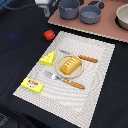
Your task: Interact with the objects in diverse but meaningful ways.
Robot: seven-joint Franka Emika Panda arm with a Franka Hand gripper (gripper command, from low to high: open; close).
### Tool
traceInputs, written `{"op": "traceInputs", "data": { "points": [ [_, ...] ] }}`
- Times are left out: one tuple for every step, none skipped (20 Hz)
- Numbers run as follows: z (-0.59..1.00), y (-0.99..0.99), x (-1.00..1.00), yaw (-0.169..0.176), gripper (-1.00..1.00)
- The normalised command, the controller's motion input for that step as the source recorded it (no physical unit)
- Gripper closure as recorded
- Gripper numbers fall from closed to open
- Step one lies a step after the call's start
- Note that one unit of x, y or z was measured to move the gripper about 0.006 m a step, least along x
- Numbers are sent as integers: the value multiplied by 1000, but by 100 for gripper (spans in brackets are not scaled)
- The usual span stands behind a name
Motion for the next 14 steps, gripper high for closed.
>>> {"op": "traceInputs", "data": {
  "points": [
    [-1000, -211, -283, 118, -100],
    [-951, -217, -320, 151, -100],
    [-797, -177, -320, 165, -100],
    [-680, -134, -331, 177, -100],
    [-529, -117, -343, 175, -100],
    [-423, -94, -291, 159, -100],
    [-383, -111, -266, 146, -100],
    [-320, -126, -249, 123, -100],
    [-260, -94, -186, 101, -100],
    [-146, -63, -100, 87, -100],
    [-200, -63, -111, 90, -100],
    [-231, -83, -123, 91, -100],
    [-294, -77, -123, 91, -100],
    [-346, -63, -103, 89, -100]
  ]
}}
